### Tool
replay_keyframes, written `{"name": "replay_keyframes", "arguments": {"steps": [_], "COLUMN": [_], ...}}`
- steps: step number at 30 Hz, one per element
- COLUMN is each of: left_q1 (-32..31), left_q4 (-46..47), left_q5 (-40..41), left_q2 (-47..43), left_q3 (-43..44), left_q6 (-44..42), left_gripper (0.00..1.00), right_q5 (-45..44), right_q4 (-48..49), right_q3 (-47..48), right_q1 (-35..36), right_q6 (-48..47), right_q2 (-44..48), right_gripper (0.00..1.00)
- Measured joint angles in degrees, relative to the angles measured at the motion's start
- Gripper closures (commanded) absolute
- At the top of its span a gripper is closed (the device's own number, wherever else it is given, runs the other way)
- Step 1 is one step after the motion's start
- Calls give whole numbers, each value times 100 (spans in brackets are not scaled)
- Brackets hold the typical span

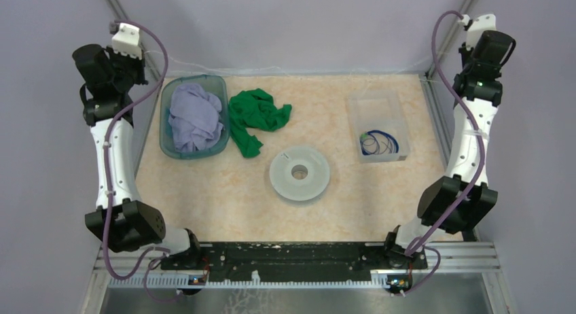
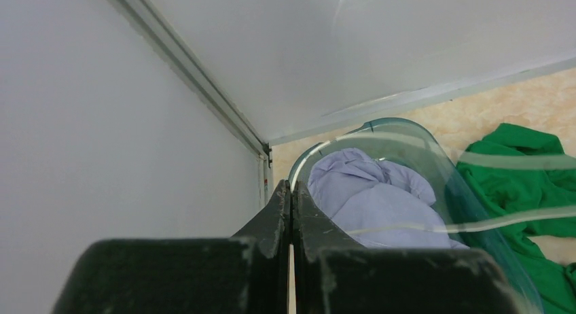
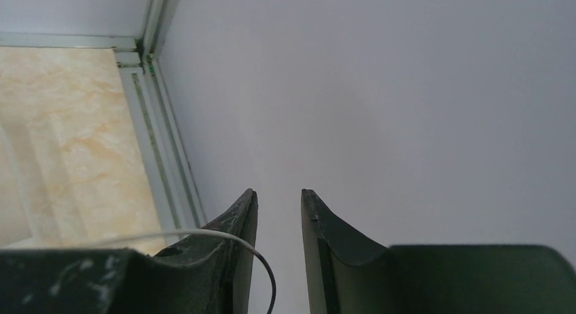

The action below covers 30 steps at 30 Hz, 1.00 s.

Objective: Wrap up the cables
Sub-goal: Adjust the cable at the center of the board.

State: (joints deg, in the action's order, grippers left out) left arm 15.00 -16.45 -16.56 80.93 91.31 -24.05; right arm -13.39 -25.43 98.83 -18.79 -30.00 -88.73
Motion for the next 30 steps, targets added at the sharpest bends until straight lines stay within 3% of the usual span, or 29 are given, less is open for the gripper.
{"name": "replay_keyframes", "arguments": {"steps": [13,17,22,30], "left_q1": [920,920,535,-997], "left_q4": [96,87,-48,-264], "left_q5": [-302,-450,-651,-997], "left_q2": [378,483,522,522], "left_q3": [354,361,361,374], "left_q6": [680,800,844,951], "left_gripper": [100,100,100,100], "right_q5": [63,433,1281,2190], "right_q4": [-33,-280,-723,-1248], "right_q3": [168,391,859,1064], "right_q1": [-437,-437,-306,741], "right_q6": [39,195,514,820], "right_q2": [-341,-448,-474,-468], "right_gripper": [69,76,89,90]}}
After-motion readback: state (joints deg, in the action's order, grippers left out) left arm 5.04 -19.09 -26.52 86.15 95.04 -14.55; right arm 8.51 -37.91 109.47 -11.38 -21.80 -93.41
